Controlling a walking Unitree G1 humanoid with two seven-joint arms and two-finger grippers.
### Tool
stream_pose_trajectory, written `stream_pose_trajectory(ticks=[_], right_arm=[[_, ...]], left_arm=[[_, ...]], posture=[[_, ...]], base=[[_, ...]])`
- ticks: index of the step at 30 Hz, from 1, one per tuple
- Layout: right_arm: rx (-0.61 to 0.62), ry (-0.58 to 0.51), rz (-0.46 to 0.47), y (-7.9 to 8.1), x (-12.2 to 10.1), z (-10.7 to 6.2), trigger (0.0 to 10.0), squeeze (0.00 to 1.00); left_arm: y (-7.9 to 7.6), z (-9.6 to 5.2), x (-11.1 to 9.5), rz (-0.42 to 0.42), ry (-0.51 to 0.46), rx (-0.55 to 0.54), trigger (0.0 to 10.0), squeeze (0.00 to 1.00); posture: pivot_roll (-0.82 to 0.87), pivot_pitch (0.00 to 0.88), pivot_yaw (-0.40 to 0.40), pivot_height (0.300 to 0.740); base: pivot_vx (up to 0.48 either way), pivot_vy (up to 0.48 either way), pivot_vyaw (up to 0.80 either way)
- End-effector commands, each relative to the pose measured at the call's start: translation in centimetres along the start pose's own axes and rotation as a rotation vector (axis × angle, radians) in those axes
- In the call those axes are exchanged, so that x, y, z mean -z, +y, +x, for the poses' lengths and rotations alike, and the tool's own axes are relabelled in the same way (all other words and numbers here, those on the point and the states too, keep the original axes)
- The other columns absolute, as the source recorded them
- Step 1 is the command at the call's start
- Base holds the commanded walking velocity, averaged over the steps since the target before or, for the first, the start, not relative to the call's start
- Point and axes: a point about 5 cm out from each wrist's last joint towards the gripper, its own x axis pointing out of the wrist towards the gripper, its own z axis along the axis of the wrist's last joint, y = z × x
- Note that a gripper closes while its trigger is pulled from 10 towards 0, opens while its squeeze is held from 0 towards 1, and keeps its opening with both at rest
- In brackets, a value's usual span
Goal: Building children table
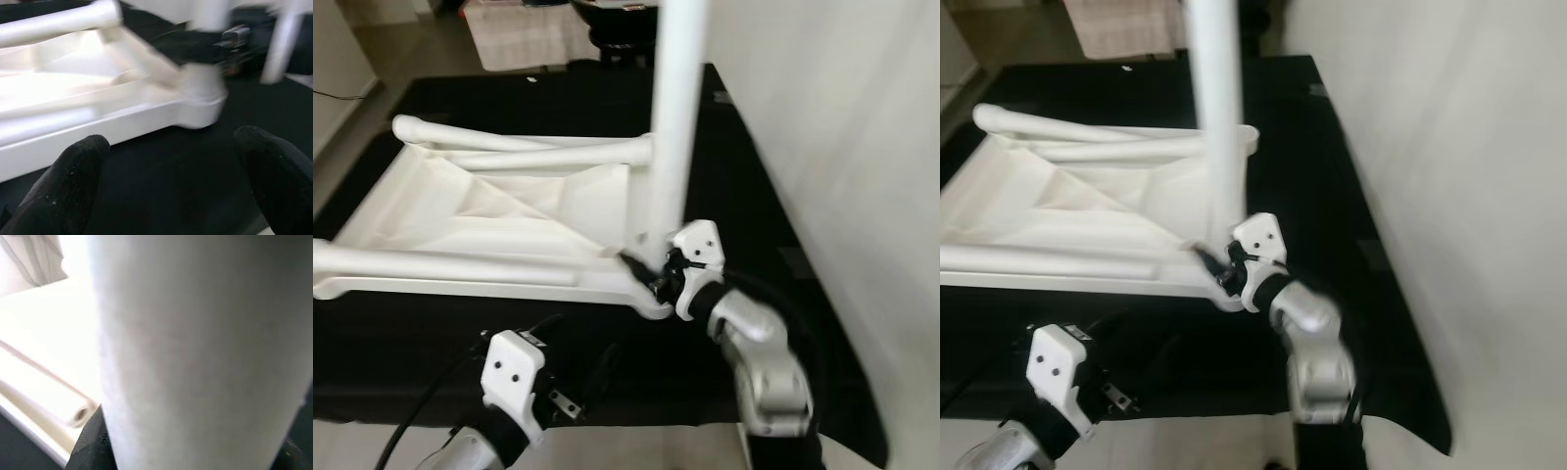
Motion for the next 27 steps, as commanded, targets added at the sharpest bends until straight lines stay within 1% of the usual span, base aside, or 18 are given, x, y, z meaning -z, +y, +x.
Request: stream_pose_trajectory(ticks=[1, 2, 5, 6, 7, 11, 12, 13, 14, 15, 16, 17, 19, 20, 22, 23, 26, 27], right_arm=[[0.073, 0.117, 0.031, 0.4, 2.4, -0.2, 0.0, 0.0], [0.073, 0.117, 0.031, 0.4, 2.4, -0.2, 0.0, 0.0], [0.101, 0.096, 0.033, 0.4, 2.6, 1.4, 0.0, 0.0], [0.101, 0.096, 0.033, 0.4, 2.6, 1.4, 0.0, 0.0], [0.114, 0.065, 0.074, 0.3, 2.2, 2.5, 0.0, 0.0], [0.14, 0.05, 0.122, 0.6, 1.7, 2.7, 0.0, 0.0], [0.145, 0.061, 0.126, 0.5, 1.8, 2.7, 10.0, 0.0], [0.145, 0.061, 0.126, 0.5, 1.8, 2.7, 10.0, 0.0], [0.181, 0.063, 0.109, -0.2, 2.0, 2.5, 10.0, 0.99], [0.22, 0.062, 0.091, -1.2, 2.2, 2.3, 10.0, 1.0], [0.22, 0.062, 0.091, -1.2, 2.2, 2.3, 10.0, 1.0], [0.315, 0.04, 0.061, -3.5, 2.3, 1.7, 10.0, 1.0], [0.343, 0.032, 0.055, -4.1, 2.3, 1.5, 10.0, 1.0], [0.345, 0.029, 0.056, -4.2, 2.4, 1.6, 10.0, 1.0], [0.318, 0.015, 0.059, -4.3, 2.3, 0.8, 10.0, 1.0], [0.24, -0.019, 0.07, -3.9, 2.2, -0.5, 10.0, 1.0], [0.178, -0.043, 0.081, -3.3, 2.0, -1.1, 10.0, 1.0], [0.088, -0.071, 0.099, -2.2, 1.8, -1.7, 10.0, 1.0]], left_arm=[[0.5, 0.3, 0.6, 0.001, 0.022, 0.002, 10.0, 0.0], [0.5, 0.3, 0.6, 0.001, 0.022, 0.002, 10.0, 0.0], [0.9, 0.8, 1.0, 0.006, 0.024, -0.005, 10.0, 0.0], [0.9, 0.8, 1.0, 0.006, 0.024, -0.005, 10.0, 0.0], [1.2, 0.9, 1.1, 0.013, 0.021, -0.025, 10.0, 0.0], [1.4, 1.0, 1.2, 0.018, 0.019, -0.037, 10.0, 0.0], [1.6, 1.1, 1.3, 0.02, 0.017, -0.048, 10.0, 0.0], [1.6, 1.1, 1.3, 0.02, 0.017, -0.048, 10.0, 0.0], [1.8, 1.2, 1.4, 0.021, 0.015, -0.055, 10.0, 0.0], [1.9, 1.3, 1.5, 0.023, 0.014, -0.061, 10.0, 0.0], [1.9, 1.3, 1.5, 0.023, 0.014, -0.061, 10.0, 0.0], [2.1, 1.5, 1.6, 0.026, 0.015, -0.067, 10.0, 0.0], [2.2, 1.6, 1.7, 0.027, 0.016, -0.068, 10.0, 0.0], [2.2, 1.6, 1.7, 0.027, 0.015, -0.068, 10.0, 0.0], [2.5, 1.6, 1.8, 0.03, 0.018, -0.08, 10.0, 0.0], [2.9, 1.8, 1.9, 0.036, 0.025, -0.099, 10.0, 0.0], [3.1, 1.8, 2.0, 0.041, 0.027, -0.107, 10.0, 0.0], [3.3, 1.9, 2.0, 0.047, 0.029, -0.122, 10.0, 0.0]], posture=[[0.01, 0.204, 0.005, 0.74], [0.01, 0.204, 0.005, 0.74], [0.02, 0.176, -0.003, 0.74], [0.02, 0.176, -0.003, 0.74], [0.02, 0.163, -0.009, 0.74], [0.02, 0.16, -0.01, 0.74], [0.01, 0.144, -0.013, 0.74], [0.01, 0.144, -0.013, 0.74], [0.01, 0.137, -0.016, 0.74], [0.01, 0.135, -0.016, 0.74], [0.01, 0.135, -0.016, 0.74], [0.01, 0.126, -0.018, 0.74], [0.01, 0.126, -0.018, 0.74], [0.01, 0.126, -0.018, 0.74], [-0.01, 0.112, -0.014, 0.74], [-0.02, 0.104, -0.011, 0.74], [-0.03, 0.102, -0.011, 0.74], [-0.03, 0.097, -0.011, 0.74]], base=[[0.0, 0.0, 0.0], [0.0, 0.0, 0.0], [0.0, 0.0, 0.0], [0.0, 0.0, 0.0], [0.0, 0.0, 0.0], [0.0, 0.0, 0.0], [0.0, 0.0, 0.0], [0.0, 0.0, 0.0], [0.0, 0.0, 0.0], [0.0, 0.0, 0.0], [0.0, 0.0, 0.0], [0.0, 0.0, 0.0], [0.0, 0.0, 0.0], [0.0, 0.0, 0.0], [0.0, 0.0, 0.0], [0.0, 0.0, 0.0], [0.0, 0.0, 0.0], [0.0, 0.0, 0.0]])
